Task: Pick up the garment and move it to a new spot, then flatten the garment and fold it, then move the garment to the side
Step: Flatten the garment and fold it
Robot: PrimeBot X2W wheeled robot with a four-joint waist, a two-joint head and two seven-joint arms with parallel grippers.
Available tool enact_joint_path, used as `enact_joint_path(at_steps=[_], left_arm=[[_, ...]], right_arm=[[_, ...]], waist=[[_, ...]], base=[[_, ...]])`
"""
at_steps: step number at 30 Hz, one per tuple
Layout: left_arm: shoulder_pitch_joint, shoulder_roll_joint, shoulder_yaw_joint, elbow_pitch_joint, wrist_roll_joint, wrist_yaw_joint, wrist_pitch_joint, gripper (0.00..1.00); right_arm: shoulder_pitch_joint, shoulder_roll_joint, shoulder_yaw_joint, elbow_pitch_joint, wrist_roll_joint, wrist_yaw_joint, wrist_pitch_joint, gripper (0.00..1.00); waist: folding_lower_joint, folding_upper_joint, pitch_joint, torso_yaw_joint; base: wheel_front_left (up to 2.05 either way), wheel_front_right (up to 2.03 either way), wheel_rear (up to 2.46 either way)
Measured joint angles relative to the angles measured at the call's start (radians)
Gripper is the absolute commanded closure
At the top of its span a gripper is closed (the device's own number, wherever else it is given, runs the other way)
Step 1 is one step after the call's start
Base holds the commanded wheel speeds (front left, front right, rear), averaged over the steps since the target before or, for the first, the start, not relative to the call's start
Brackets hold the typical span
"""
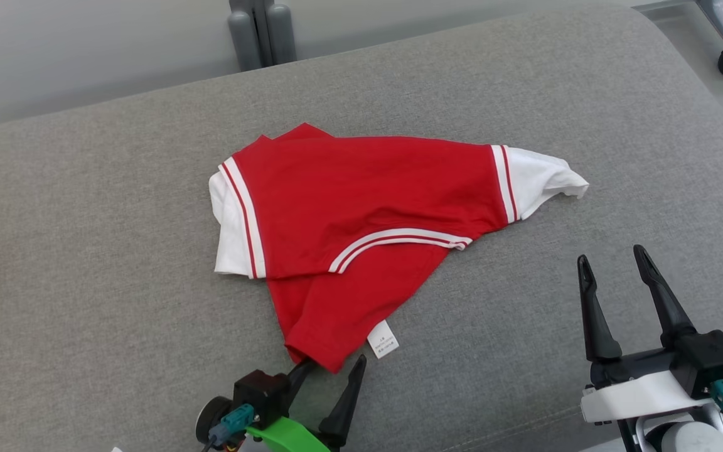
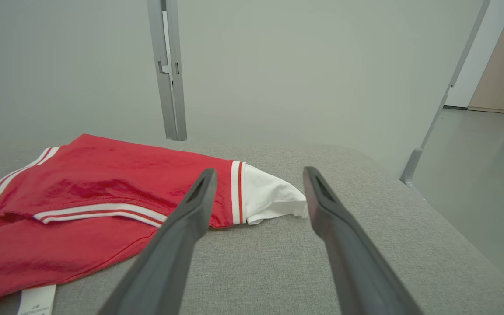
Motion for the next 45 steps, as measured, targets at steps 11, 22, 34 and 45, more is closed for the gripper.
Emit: enact_joint_path(at_steps=[11,22,34,45], left_arm=[[-0.05,0.048,-0.009,-0.015,-0.087,0.0,0.0,1.0],[0.063,0.32,-0.066,-0.276,-0.453,0.0,0.05,1.0],[0.109,0.626,-0.065,-0.469,-0.71,0.009,0.287,1.0],[-0.139,0.443,-0.102,-0.079,-0.706,0.024,0.379,0.85]], right_arm=[[-0.006,0.0,-0.018,0.002,0.015,0.0,0.0,0.0],[0.009,0.0,-0.023,0.026,0.039,0.0,0.0,0.0],[0.017,0.0,-0.016,0.035,0.04,0.0,0.0,0.0],[0.001,0.0,0.013,0.052,0.027,0.0,0.0,0.0]], waist=[[0.0,0.0,0.025,-0.002],[0.0,0.0,-0.002,0.077],[0.0,0.0,-0.014,0.102],[0.0,0.0,0.01,0.066]], base=[[0.0,0.0,0.0],[0.0,0.0,0.0],[0.0,0.0,0.0],[0.0,0.0,0.0]])
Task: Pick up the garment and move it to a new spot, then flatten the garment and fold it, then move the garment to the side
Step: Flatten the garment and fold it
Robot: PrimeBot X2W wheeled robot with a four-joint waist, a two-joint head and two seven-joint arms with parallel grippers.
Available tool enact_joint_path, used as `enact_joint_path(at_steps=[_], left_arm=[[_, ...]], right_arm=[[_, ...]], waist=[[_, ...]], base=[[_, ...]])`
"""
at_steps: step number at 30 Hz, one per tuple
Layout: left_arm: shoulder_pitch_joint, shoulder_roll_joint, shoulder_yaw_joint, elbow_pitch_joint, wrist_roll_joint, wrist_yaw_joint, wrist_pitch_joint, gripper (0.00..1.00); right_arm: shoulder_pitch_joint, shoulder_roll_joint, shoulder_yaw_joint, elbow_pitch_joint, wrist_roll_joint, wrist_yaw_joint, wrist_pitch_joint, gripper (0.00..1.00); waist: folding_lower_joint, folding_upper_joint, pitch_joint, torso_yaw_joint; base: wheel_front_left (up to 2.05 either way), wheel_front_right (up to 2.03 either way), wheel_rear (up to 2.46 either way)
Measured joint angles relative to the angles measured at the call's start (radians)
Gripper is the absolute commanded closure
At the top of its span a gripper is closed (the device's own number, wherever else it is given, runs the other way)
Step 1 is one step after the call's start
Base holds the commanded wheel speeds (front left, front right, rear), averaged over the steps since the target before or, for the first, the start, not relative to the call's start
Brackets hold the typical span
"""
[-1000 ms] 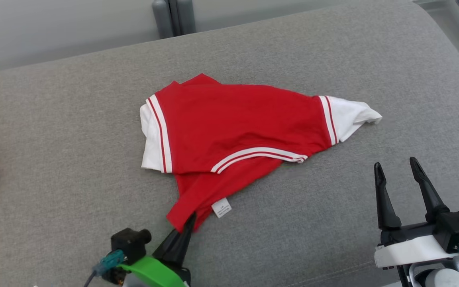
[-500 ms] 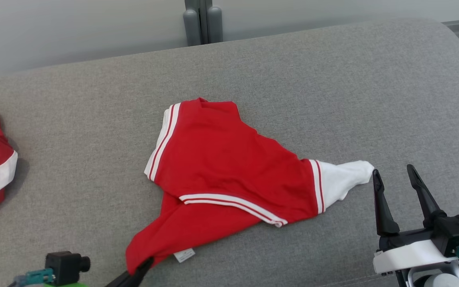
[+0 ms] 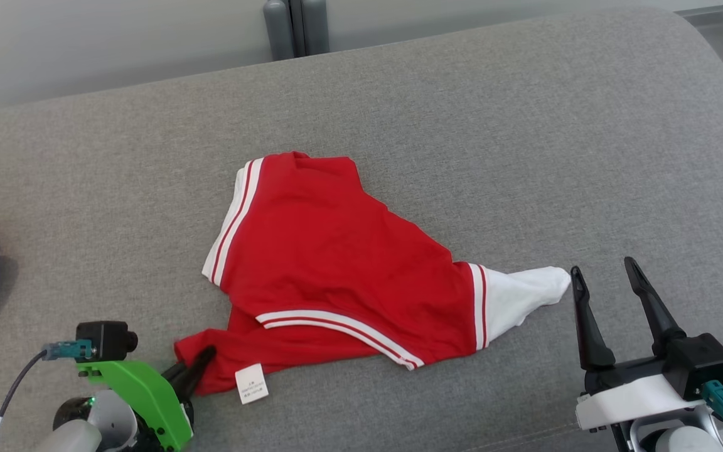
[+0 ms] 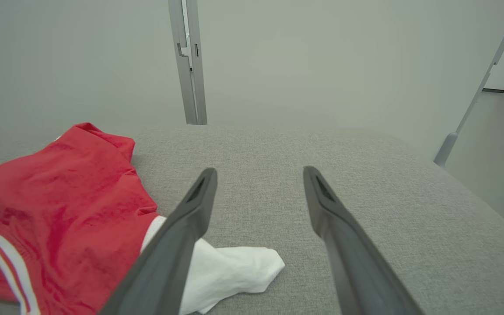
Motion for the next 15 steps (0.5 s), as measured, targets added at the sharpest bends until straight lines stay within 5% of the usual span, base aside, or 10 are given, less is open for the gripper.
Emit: enact_joint_path(at_steps=[1,2,3,15], left_arm=[[-0.013,-0.003,-0.003,0.03,0.012,-0.001,-0.003,0.6],[-0.021,-0.005,-0.003,0.05,0.022,-0.003,-0.014,0.23],[-0.028,-0.009,0.0,0.071,0.025,-0.007,-0.031,0.0],[0.081,-0.014,0.011,0.01,0.003,-0.018,-0.179,0.0]], right_arm=[[0.0,0.0,-0.001,0.002,-0.001,0.0,0.0,0.0],[0.0,0.0,-0.002,0.002,-0.002,0.0,0.0,0.0],[0.001,0.0,-0.004,0.003,-0.003,0.0,0.0,0.0],[0.025,0.0,-0.014,0.012,-0.002,0.0,0.0,0.0]], waist=[[0.0,0.0,0.0,-0.003],[0.0,0.0,0.0,-0.006],[0.0,0.0,-0.002,-0.008],[0.0,0.0,-0.036,0.011]], base=[[0.0,0.0,0.0],[0.0,0.0,0.0],[0.0,0.0,0.0],[0.0,0.0,0.0]])
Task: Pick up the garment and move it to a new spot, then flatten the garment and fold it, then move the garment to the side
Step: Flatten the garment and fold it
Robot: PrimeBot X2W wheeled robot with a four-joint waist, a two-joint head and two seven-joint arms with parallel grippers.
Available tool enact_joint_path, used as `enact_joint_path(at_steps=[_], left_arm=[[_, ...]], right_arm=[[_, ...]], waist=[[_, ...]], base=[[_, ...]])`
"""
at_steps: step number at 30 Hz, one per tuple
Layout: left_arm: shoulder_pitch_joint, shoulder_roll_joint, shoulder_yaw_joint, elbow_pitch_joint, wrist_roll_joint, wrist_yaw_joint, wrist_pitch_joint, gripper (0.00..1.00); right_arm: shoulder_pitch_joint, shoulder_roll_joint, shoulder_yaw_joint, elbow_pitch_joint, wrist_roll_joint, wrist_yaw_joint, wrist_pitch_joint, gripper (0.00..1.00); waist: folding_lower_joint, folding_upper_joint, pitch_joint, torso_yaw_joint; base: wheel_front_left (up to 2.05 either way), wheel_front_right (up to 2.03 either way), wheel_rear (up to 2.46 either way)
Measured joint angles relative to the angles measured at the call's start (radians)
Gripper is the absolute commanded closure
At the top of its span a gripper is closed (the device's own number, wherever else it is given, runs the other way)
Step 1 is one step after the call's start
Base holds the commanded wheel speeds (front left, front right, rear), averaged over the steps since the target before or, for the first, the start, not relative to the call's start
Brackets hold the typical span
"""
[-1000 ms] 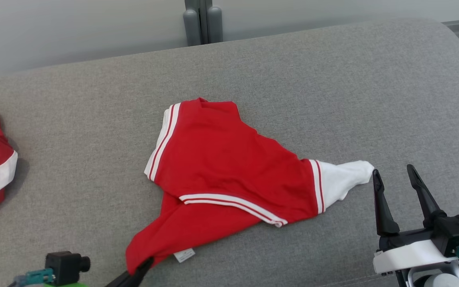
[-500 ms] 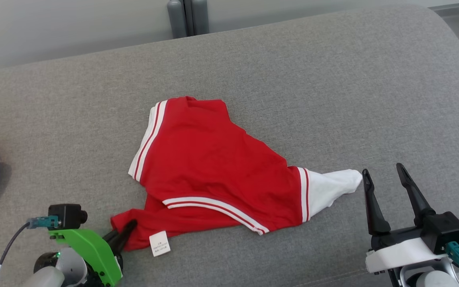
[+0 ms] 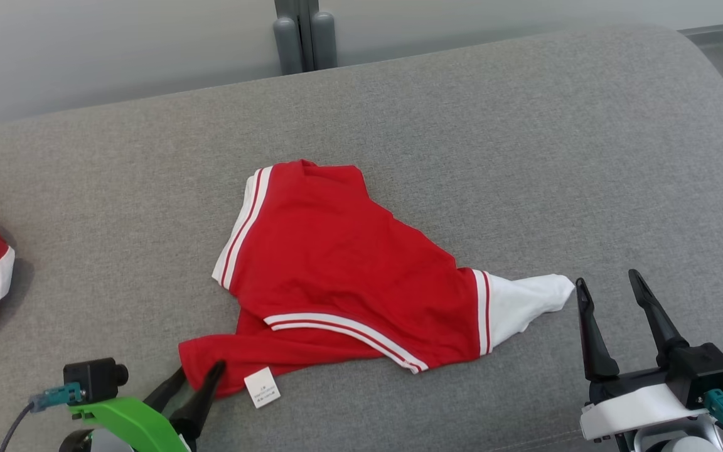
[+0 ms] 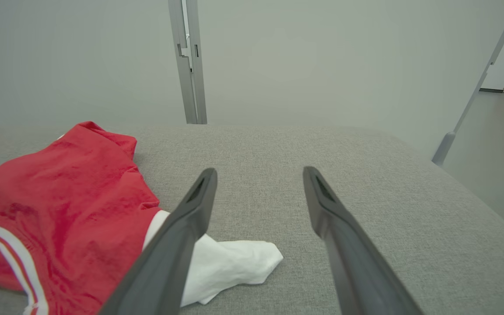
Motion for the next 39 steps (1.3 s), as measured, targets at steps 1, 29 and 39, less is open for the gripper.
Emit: enact_joint_path(at_steps=[1,29,39], left_arm=[[0.01,0.001,-0.002,-0.008,0.001,0.0,-0.008,0.0],[-0.035,0.152,-0.042,-0.383,-0.005,0.0,0.128,1.0],[-0.31,0.229,0.08,-0.595,-0.132,0.045,0.326,1.0]], right_arm=[[0.0,0.0,0.0,0.0,0.0,0.0,0.0,0.0],[-0.002,0.0,0.002,0.006,0.024,0.0,0.0,0.0],[-0.032,0.0,0.03,0.016,0.061,0.0,0.0,0.0]], waist=[[0.0,0.0,-0.001,0.003],[0.0,0.0,-0.005,0.004],[0.0,0.0,-0.003,-0.057]], base=[[0.0,0.0,0.0],[0.0,0.0,0.0],[0.0,0.0,0.0]])
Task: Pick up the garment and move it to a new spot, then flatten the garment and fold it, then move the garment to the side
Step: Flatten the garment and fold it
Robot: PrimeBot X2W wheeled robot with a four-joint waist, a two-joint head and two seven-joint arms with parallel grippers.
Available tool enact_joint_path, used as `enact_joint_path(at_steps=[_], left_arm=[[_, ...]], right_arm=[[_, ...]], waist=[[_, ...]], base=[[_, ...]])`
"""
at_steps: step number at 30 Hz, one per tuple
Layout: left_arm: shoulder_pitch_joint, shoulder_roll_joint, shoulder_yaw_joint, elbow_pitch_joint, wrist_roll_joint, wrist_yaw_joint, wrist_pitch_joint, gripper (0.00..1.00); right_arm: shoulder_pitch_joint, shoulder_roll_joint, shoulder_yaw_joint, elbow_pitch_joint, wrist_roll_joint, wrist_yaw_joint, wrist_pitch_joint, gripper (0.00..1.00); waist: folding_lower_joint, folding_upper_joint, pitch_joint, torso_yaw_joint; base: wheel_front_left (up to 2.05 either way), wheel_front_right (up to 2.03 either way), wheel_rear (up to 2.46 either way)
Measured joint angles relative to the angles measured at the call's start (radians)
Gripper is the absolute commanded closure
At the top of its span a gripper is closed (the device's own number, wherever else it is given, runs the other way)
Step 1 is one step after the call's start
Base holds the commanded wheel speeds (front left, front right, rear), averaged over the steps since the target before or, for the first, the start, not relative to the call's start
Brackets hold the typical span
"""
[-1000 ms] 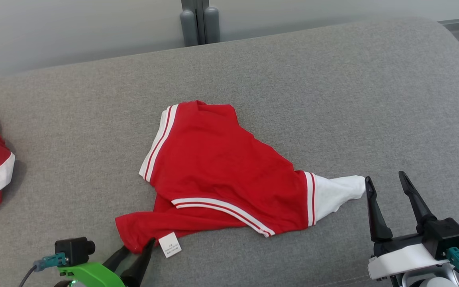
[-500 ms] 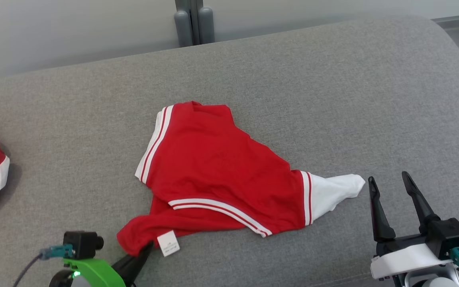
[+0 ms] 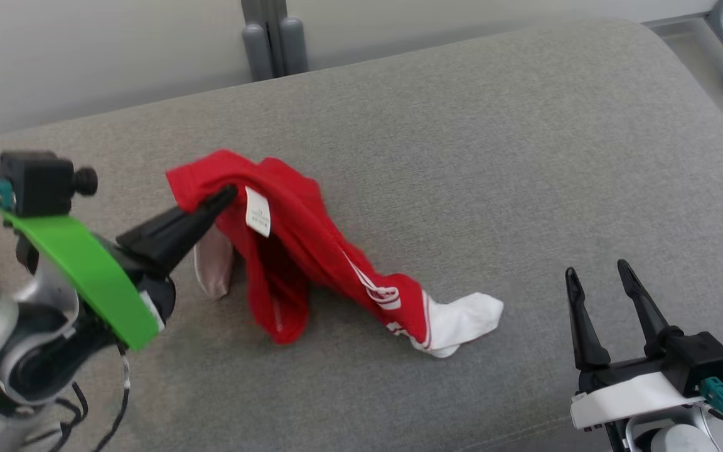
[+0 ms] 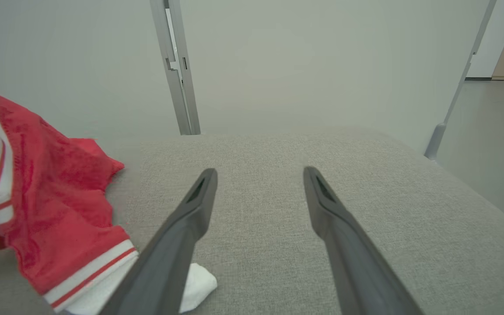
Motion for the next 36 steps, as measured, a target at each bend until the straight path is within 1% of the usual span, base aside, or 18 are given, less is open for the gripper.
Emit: enact_joint_path(at_steps=[3,6,10,15,18,21,24,27,30,33,36], left_arm=[[-0.113,-0.012,-0.004,0.017,-0.001,0.026,0.079,1.0],[-0.216,-0.049,-0.028,0.067,0.02,0.052,0.148,1.0],[-0.319,-0.084,-0.04,0.152,0.06,0.071,0.179,1.0],[-0.404,-0.118,-0.052,0.283,0.105,0.069,0.187,1.0],[-0.432,-0.135,-0.056,0.354,0.125,0.059,0.18,1.0],[-0.437,-0.149,-0.061,0.407,0.126,0.048,0.179,1.0],[-0.439,-0.157,-0.07,0.447,0.126,0.041,0.18,1.0],[-0.411,-0.149,-0.105,0.475,0.128,0.025,0.205,1.0],[-0.338,-0.118,-0.138,0.486,0.135,0.008,0.213,1.0],[-0.258,-0.06,-0.165,0.466,0.156,-0.006,0.2,1.0],[-0.168,-0.008,-0.175,0.417,0.153,-0.008,0.173,1.0]], right_arm=[[-0.013,0.0,-0.006,0.005,0.02,0.0,0.0,0.0],[-0.013,0.0,-0.007,0.013,0.041,0.0,0.0,0.0],[-0.011,0.0,-0.006,0.021,0.064,0.0,0.0,0.0],[-0.001,0.0,-0.007,0.028,0.085,0.0,0.0,0.0],[0.003,0.0,-0.008,0.03,0.086,0.0,0.0,0.0],[0.004,0.0,-0.014,0.031,0.086,0.0,0.0,0.0],[0.006,0.0,-0.024,0.034,0.085,0.0,0.0,0.0],[0.006,0.0,-0.027,0.037,0.084,0.0,0.0,0.0],[0.006,0.0,-0.026,0.036,0.082,0.0,0.0,0.0],[0.009,0.0,-0.029,0.035,0.077,0.0,0.0,0.0],[0.019,0.0,-0.04,0.033,0.073,0.0,0.0,0.0]], waist=[[0.0,0.0,0.006,-0.032],[0.0,0.0,0.011,-0.07],[0.0,0.0,0.015,-0.118],[0.0,0.0,0.016,-0.178],[0.0,0.0,0.015,-0.204],[0.0,0.0,0.01,-0.217],[0.0,0.0,0.004,-0.213],[0.0,0.0,-0.002,-0.203],[0.0,0.0,-0.007,-0.191],[0.0,0.0,-0.011,-0.175],[0.0,0.0,-0.015,-0.156]], base=[[0.0,0.0,0.0],[0.0,0.0,0.0],[0.0,0.0,0.0],[0.0,0.0,0.0],[0.0,0.0,0.0],[0.0,0.0,0.0],[0.0,0.0,0.0],[0.0,0.0,0.0],[0.0,0.0,0.0],[0.0,0.0,0.0],[0.0,0.0,0.0]])
